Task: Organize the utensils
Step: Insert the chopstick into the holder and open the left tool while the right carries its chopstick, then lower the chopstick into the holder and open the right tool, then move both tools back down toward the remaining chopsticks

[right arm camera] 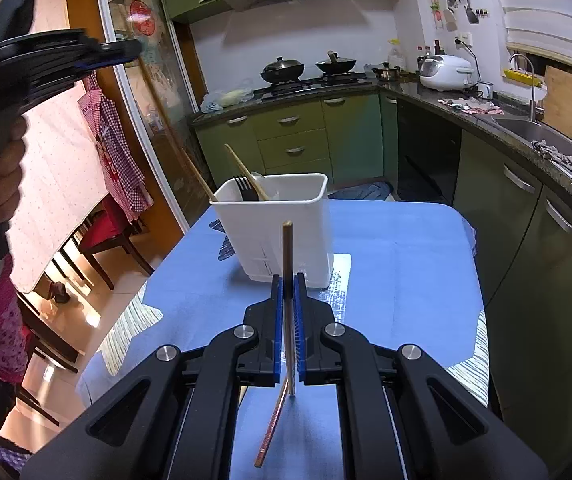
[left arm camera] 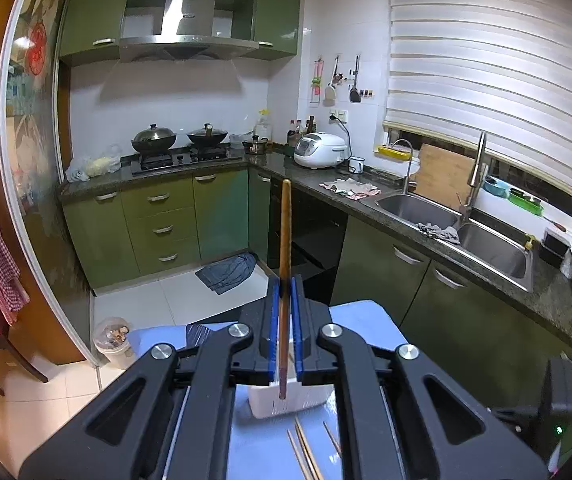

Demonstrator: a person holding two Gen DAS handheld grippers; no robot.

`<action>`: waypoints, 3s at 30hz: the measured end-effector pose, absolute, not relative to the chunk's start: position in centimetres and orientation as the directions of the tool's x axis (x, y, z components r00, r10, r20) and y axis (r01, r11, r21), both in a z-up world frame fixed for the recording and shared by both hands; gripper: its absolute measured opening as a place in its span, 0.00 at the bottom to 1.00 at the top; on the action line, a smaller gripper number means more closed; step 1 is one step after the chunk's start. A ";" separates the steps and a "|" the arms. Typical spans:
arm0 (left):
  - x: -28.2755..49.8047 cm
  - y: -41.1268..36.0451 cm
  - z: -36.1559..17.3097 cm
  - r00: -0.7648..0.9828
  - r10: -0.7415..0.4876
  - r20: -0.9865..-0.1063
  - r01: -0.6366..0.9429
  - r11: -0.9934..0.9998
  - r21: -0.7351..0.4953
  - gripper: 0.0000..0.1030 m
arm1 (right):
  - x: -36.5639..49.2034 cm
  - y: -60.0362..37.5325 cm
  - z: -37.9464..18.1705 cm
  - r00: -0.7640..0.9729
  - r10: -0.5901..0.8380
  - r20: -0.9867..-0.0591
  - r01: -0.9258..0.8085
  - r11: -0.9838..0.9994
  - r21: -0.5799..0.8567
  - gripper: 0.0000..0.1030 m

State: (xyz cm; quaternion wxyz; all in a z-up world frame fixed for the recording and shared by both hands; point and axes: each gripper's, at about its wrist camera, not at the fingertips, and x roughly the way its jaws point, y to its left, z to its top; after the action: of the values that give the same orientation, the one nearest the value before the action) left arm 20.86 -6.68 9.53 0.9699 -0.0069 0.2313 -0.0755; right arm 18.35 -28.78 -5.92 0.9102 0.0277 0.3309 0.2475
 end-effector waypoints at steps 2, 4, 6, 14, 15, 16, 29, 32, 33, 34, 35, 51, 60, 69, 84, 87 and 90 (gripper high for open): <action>22.5 -6.8 9.0 0.880 -0.140 -0.454 0.133 0.990 -0.048 0.06 | 18.6 -28.9 -6.1 0.656 0.469 -0.592 -0.431 0.876 0.217 0.06; 23.6 -6.7 8.3 0.874 -0.128 -0.468 0.122 0.992 -0.043 0.06 | 18.9 -29.0 -6.4 0.652 0.470 -0.595 -0.429 0.876 0.221 0.06; 24.7 -6.8 7.2 0.865 -0.121 -0.486 0.115 0.992 -0.042 0.06 | 19.2 -29.1 -6.6 0.650 0.471 -0.597 -0.428 0.875 0.224 0.06; 27.1 -7.1 3.1 0.823 -0.115 -0.557 0.122 0.992 -0.024 0.07 | 19.8 -28.5 -6.6 0.646 0.476 -0.597 -0.435 0.872 0.225 0.06; 26.9 -7.0 2.7 0.819 -0.116 -0.562 0.123 0.992 -0.025 0.09 | 19.8 -28.4 -6.4 0.648 0.477 -0.594 -0.436 0.871 0.225 0.06; 26.7 -6.9 2.4 0.813 -0.123 -0.569 0.128 0.991 -0.032 0.16 | 19.9 -28.4 -6.1 0.652 0.477 -0.589 -0.436 0.872 0.223 0.06; 19.9 -5.4 3.5 0.834 -0.137 -0.534 0.157 0.988 -0.008 0.48 | 21.9 -27.4 4.5 0.787 0.463 -0.408 -0.440 0.884 0.156 0.06; 18.5 -5.3 3.7 0.842 -0.140 -0.521 0.163 0.987 -0.003 0.53 | 23.9 -26.8 7.3 0.823 0.450 -0.347 -0.421 0.893 0.160 0.06; 18.0 -5.2 3.7 0.844 -0.142 -0.518 0.166 0.986 0.000 0.54 | 24.5 -26.6 7.9 0.832 0.441 -0.335 -0.412 0.897 0.157 0.06; 17.6 -5.3 3.7 0.845 -0.142 -0.516 0.168 0.986 0.004 0.57 | 25.5 -26.2 8.5 0.845 0.425 -0.324 -0.396 0.905 0.154 0.06; 17.3 -5.1 3.7 0.846 -0.141 -0.515 0.168 0.986 0.006 0.59 | 26.4 -25.8 8.6 0.850 0.416 -0.324 -0.387 0.909 0.154 0.06; 16.5 -4.4 1.5 0.809 -0.136 -0.572 0.163 0.987 -0.004 0.60 | 32.8 -22.0 1.9 0.781 0.389 -0.488 -0.364 0.919 0.148 0.21; 16.7 -5.6 -2.5 0.753 -0.152 -0.641 0.162 0.986 -0.043 0.61 | 23.8 -25.5 0.6 0.804 0.379 -0.458 -0.364 0.923 0.124 0.26; 18.3 -7.7 -12.0 0.620 -0.131 -0.774 0.120 0.990 -0.072 0.52 | 18.7 -28.3 -9.8 0.779 0.243 -0.578 -0.249 0.966 0.071 0.32; 22.8 -8.1 -20.2 0.471 -0.061 -0.880 0.009 0.998 -0.064 0.26 | 19.3 -29.6 -14.3 0.707 0.278 -0.650 -0.245 0.959 0.144 0.32; 23.4 -8.2 -20.8 0.461 -0.049 -0.886 0.000 0.999 -0.055 0.26 | 19.7 -29.7 -14.4 0.703 0.282 -0.653 -0.243 0.958 0.152 0.32; 23.8 -8.2 -21.1 0.451 -0.049 -0.891 0.002 0.999 -0.054 0.26 | 19.9 -29.8 -14.6 0.697 0.287 -0.657 -0.241 0.957 0.161 0.32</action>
State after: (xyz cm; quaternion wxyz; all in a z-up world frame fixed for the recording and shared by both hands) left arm 23.80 -8.24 -21.14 0.8515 -0.0226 0.5237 -0.0148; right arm 19.88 -29.77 -14.58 0.9207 0.0314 0.3616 0.1433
